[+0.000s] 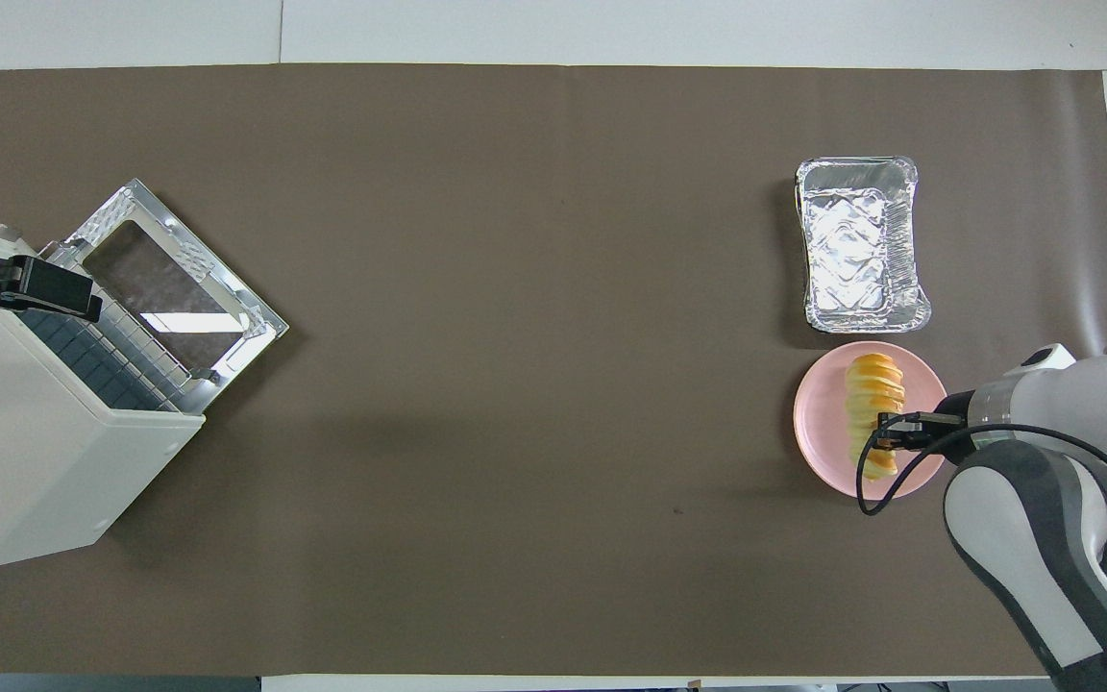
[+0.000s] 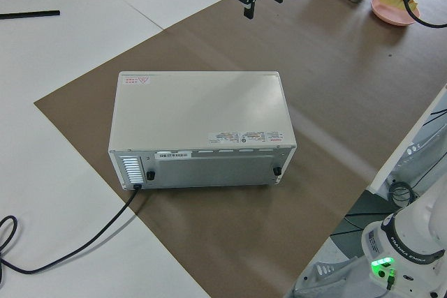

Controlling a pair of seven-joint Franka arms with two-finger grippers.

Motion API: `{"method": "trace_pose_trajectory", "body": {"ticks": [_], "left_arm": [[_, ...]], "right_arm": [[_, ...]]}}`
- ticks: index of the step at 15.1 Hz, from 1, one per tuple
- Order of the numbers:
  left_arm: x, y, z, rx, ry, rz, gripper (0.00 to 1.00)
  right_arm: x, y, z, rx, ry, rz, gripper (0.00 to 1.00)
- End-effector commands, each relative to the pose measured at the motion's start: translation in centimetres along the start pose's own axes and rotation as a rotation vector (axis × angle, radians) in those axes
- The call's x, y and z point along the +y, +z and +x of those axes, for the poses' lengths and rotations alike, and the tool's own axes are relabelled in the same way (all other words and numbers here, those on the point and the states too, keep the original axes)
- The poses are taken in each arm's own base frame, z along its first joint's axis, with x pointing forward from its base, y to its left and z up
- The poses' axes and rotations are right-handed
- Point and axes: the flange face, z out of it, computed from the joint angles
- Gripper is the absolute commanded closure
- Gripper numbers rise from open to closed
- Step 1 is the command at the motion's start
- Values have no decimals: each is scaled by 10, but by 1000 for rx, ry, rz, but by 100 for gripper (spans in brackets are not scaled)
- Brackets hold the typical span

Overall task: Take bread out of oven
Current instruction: 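Lift the bread slices and place them on the pink plate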

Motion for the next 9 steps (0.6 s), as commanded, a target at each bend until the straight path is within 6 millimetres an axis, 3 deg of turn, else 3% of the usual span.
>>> {"method": "trace_pose_trajectory", "body": {"ticks": [1,5,6,8,9], "left_arm": [[-1,-3,-6,15,-11,13,0],[-1,-3,-6,15,-11,15,0],[-1,-3,-6,16,-11,15,0],[-1,-3,-6,16,-11,15,0],[-1,-3,-6,15,-11,15,0]], "right_arm": [[8,15,-1,11,-36,-9,100],[7,14,-1,15,-29,-10,100],[6,14,-1,15,-29,-10,90],[5,13,2,14,-26,-11,20],[3,8,7,19,-17,-10,0]]}}
